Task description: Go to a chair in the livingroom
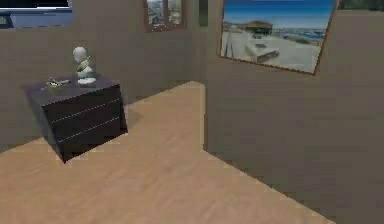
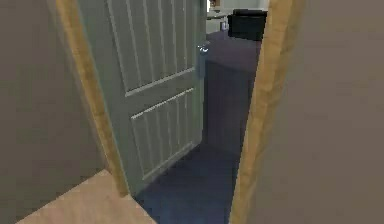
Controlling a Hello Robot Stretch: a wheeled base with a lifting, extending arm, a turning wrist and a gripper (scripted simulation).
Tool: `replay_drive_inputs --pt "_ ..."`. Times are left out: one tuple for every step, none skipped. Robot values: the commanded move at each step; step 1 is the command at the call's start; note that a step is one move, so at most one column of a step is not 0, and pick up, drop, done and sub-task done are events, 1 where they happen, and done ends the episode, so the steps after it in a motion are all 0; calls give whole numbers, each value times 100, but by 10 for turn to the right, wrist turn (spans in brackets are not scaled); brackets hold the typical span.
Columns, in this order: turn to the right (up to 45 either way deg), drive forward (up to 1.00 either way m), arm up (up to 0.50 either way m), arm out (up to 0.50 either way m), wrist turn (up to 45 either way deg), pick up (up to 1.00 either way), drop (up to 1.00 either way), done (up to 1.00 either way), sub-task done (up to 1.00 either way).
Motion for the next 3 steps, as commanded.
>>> replay_drive_inputs --pt "390 0 0 0 0 0 0 0 0" --pt "0 30 0 0 0 0 0 0 0" --pt "360 0 0 0 0 0 0 0 0"
